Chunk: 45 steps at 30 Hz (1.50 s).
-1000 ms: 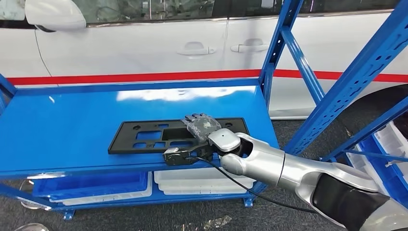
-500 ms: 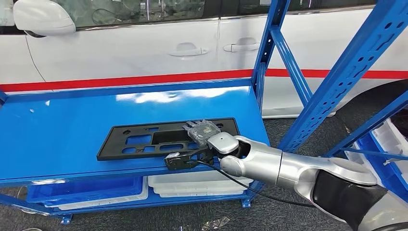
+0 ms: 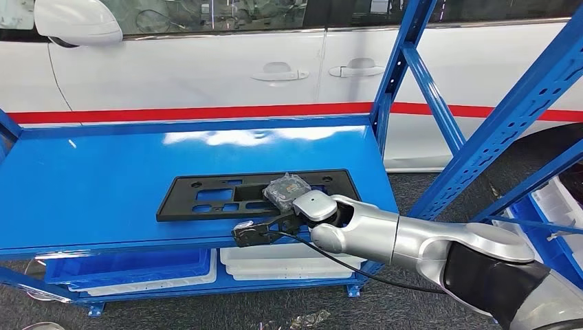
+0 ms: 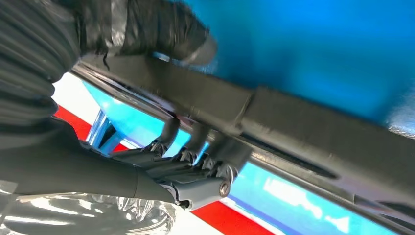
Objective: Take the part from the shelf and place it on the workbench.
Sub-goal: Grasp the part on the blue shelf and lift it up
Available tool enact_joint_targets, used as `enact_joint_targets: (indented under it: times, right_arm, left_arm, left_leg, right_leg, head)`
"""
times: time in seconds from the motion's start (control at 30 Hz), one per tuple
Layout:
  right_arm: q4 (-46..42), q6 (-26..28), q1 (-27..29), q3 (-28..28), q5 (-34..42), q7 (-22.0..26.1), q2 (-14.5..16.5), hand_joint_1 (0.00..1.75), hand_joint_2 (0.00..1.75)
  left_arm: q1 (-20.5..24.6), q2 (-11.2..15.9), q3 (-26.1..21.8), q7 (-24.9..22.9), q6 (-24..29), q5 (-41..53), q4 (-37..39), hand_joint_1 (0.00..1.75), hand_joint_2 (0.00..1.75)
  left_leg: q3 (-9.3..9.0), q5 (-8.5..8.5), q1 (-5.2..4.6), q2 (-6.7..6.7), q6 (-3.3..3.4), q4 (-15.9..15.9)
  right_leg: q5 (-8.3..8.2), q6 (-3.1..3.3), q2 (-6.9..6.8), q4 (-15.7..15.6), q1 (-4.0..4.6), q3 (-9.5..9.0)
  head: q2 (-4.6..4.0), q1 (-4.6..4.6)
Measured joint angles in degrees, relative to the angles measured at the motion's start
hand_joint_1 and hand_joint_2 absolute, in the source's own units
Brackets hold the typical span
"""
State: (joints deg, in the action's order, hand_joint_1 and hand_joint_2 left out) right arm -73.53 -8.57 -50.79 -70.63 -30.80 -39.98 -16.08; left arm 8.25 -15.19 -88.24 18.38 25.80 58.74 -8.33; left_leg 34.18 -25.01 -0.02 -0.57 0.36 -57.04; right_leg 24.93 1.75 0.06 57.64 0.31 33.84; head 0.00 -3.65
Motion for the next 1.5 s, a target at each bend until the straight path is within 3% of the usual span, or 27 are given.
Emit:
enact_joint_targets:
  times: [0.07, 0.13, 0.6, 0.87, 1.1, 1.37, 1.5]
  right_arm:
    - [0.1, 0.4, -0.3, -0.1, 0.1, 0.0, 0.0, 1.75, 1.75]
    - [0.2, 0.9, -0.8, -0.3, 0.1, 0.0, 0.1, 1.75, 1.75]
    - [0.5, 3.6, -1.6, -1.2, -1.0, 0.1, 0.2, 1.75, 1.75]
    - [-1.6, 8.0, -2.3, -2.1, -11.5, 0.0, 0.5, 1.75, 1.75]
    - [-4.6, 7.6, -3.5, -2.1, -16.7, 0.0, 0.4, 1.75, 1.75]
    - [-14.9, 2.0, -8.7, -2.0, -21.4, 0.0, -0.5, 1.75, 1.75]
    - [-18.5, 0.5, -9.7, -2.0, -22.4, 0.0, -0.8, 1.75, 1.75]
  left_arm:
    - [0.0, 0.0, -0.1, 0.0, 0.0, 0.0, 0.0, 0.00, 0.00]
    - [0.0, 0.0, -0.2, 0.1, 0.1, -0.1, 0.0, 0.00, 0.00]
    - [0.0, -0.2, -0.6, 0.5, 1.0, -0.2, 0.0, 0.00, 0.00]
    - [0.0, -0.3, -0.6, 0.9, 1.4, 0.5, 0.0, 0.00, 0.00]
    - [0.0, -0.5, -0.6, 1.3, 1.7, 0.7, 0.0, 0.00, 0.00]
    - [-0.1, -0.6, -0.6, 3.5, 0.8, 0.0, 0.0, 0.00, 0.00]
    - [-0.1, -0.6, -0.6, 3.7, 0.5, 0.4, 0.0, 0.00, 1.75]
  left_leg:
    - [0.01, -0.02, -0.03, 0.00, 0.07, 0.0]
    - [-0.01, -0.02, -0.04, 0.00, 0.08, 0.0]
    - [-0.28, 0.02, 0.06, 0.01, 0.04, 0.4]
    - [-0.29, 0.05, 0.11, 0.11, -0.03, 0.5]
    - [-0.29, 0.05, 0.11, 0.17, -0.03, 0.5]
    - [-0.29, 0.04, 0.11, 0.22, -0.03, 0.5]
    - [-0.29, 0.04, 0.11, 0.21, -0.03, 0.5]
  right_leg:
    - [0.00, -0.64, 0.00, -0.1, -0.09, -0.01]
    - [0.04, -0.86, 0.00, -0.1, -0.13, -0.02]
    - [0.08, -0.87, 0.00, -0.1, -0.09, -0.05]
    - [0.08, -0.85, 0.14, -0.1, -0.10, 0.04]
    - [0.08, -0.85, 0.16, -0.1, -0.11, 0.08]
    - [0.09, -0.85, 0.17, -0.1, -0.12, 0.11]
    - [0.09, -0.85, 0.17, -0.1, -0.12, 0.11]
  head:
    - [0.00, 0.02]
    - [0.00, 0.03]
    - [0.00, 0.04]
    - [0.00, 0.03]
    - [0.00, 0.03]
    - [0.00, 0.03]
    - [0.00, 0.03]
